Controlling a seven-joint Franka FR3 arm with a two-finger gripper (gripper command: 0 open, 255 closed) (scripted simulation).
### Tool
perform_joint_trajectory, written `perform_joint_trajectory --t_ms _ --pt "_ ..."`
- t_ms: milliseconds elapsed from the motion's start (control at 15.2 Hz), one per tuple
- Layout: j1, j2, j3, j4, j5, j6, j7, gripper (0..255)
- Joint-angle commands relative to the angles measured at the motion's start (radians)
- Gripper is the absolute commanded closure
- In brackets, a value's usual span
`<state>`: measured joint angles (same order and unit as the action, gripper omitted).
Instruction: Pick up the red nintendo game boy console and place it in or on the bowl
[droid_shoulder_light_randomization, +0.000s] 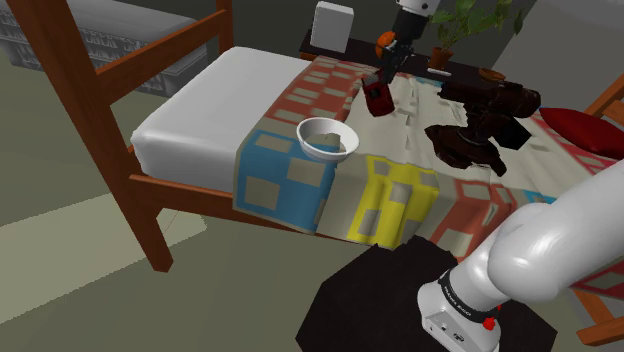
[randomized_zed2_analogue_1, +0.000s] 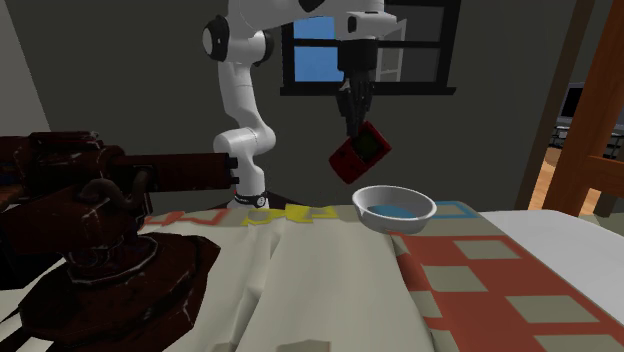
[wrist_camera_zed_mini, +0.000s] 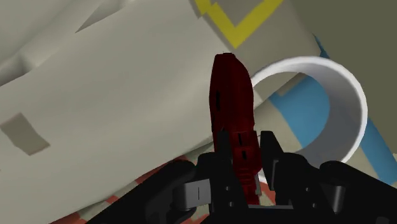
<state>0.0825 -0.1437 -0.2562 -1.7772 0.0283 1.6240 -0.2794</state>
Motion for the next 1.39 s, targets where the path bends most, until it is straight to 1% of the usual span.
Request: perform_joint_trajectory --t_ms 0,528,1320 --pt "0.019 0.005 0.025 0.013 0.005 -0.006 0.046 255" --pt "0.098 0.041 0.126 0.083 0.025 -0.031 0.225 255" --pt "0.098 0.019 0.128 -0.104 0.023 0.134 0.218 255"
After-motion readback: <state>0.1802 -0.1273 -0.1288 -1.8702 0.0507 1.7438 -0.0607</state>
